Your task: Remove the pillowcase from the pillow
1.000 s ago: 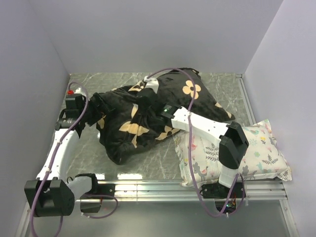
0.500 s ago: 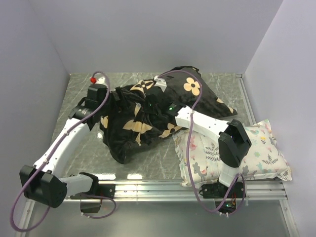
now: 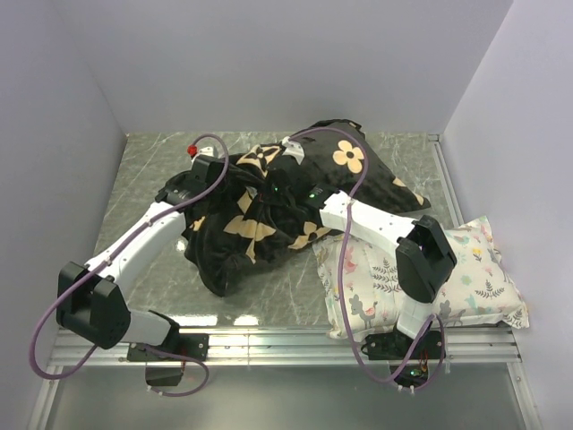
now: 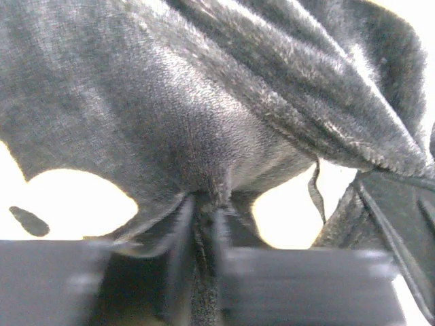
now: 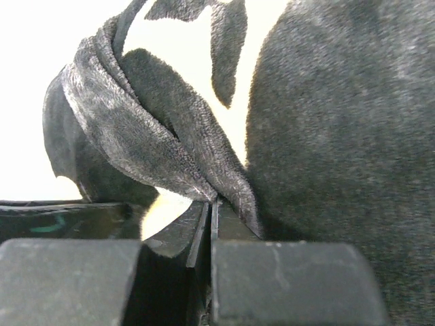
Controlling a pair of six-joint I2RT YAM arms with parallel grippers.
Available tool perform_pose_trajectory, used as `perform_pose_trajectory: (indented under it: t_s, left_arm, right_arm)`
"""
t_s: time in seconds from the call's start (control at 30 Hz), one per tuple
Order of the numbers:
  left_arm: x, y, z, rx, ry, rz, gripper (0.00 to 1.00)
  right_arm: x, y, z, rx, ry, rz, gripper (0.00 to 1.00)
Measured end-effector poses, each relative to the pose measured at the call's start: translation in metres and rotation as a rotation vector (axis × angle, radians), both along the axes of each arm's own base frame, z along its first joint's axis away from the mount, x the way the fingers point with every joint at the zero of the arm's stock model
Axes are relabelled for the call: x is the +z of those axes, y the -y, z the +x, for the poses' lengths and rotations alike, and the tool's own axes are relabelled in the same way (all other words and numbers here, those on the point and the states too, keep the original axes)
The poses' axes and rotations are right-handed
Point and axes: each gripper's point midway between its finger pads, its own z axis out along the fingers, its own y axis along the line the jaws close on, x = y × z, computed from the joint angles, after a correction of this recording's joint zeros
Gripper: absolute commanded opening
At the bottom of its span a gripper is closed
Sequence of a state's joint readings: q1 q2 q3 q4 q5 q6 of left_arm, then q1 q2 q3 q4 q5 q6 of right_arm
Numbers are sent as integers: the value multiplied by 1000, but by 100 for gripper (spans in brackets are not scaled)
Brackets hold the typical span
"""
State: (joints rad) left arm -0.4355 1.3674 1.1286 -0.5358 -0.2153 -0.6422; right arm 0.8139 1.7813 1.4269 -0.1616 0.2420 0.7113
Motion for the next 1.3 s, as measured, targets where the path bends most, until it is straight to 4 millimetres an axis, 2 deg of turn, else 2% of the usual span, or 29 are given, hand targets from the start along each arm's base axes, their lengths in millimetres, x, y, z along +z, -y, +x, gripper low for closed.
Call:
perform_pose_trajectory:
  t_s: [0.03,0.17,0.33,0.4,0.53,0.6,0.7,0.87,0.93,1.0,1.13,1.23,1.27,1.3]
  left_arm:
    - [2,-2,1,11,5,9,1]
    - [15,-8,4,36,39,15,0]
    - [39,-40,7,122,88,-17,0]
    - [48,-60,7,168,103,-37,0]
    - [57,-127,-5,349,126,-27,0]
    - [53,-146,-15,396,125,-50,1]
    - [28,-157,-24,408,68,-115,1]
    - [-26,-150,-21,369,-69,-183,0]
    - [-41,-144,-20,346,-106,-209,1]
    - [-45,-139,-19,324,-118,-222,0]
    - [-42,-134,-16,285,-108,-201,0]
    - [-41,-129,-8,255,-109,-165,1]
    - [-42,-128,-7,249,-111,-155,1]
    - [-43,-127,-5,245,-113,-144,1]
  right_arm:
    - [0,1,1,-1,1,-3,0]
    - [0,7,7,-8,6,-8,0]
    - [6,27,19,-49,15,-1,0]
    - [9,39,25,-75,17,3,0]
    - [2,70,36,-134,-12,16,0]
    - [-3,82,39,-149,-32,45,0]
    - [-8,85,34,-135,-59,86,0]
    - [-13,83,28,-113,-63,107,0]
    - [-16,83,26,-108,-62,109,0]
    - [-20,81,23,-99,-62,101,0]
    - [-20,77,20,-86,-38,58,1]
    - [-14,75,19,-78,-16,10,32]
    - [-11,74,18,-71,-8,-9,47]
    - [-7,71,17,-60,2,-27,53]
